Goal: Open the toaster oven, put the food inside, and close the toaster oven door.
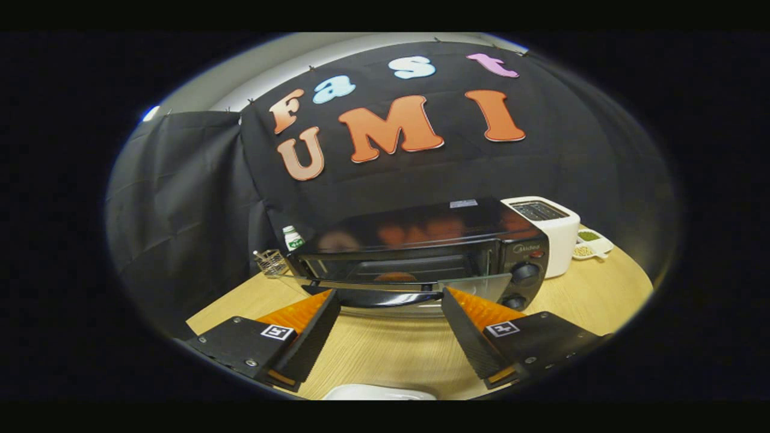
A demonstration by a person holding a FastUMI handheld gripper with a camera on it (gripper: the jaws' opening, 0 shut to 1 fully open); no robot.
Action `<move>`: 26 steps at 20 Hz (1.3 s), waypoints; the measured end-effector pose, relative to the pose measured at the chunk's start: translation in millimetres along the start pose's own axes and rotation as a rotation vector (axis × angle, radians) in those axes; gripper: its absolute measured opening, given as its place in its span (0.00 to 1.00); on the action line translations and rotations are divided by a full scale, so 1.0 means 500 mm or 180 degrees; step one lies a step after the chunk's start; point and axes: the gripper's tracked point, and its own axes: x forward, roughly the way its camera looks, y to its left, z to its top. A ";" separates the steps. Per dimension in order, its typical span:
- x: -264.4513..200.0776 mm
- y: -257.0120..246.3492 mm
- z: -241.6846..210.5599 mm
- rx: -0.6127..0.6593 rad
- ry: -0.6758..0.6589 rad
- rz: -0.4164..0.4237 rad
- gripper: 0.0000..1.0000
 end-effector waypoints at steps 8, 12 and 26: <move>0.062 -0.016 0.031 -0.0290 -0.0074 -0.0185 1.00; 0.025 -0.003 0.069 -0.0391 -0.0281 -0.0188 0.99; -0.348 0.103 0.353 -0.0968 -0.1707 -0.0274 0.99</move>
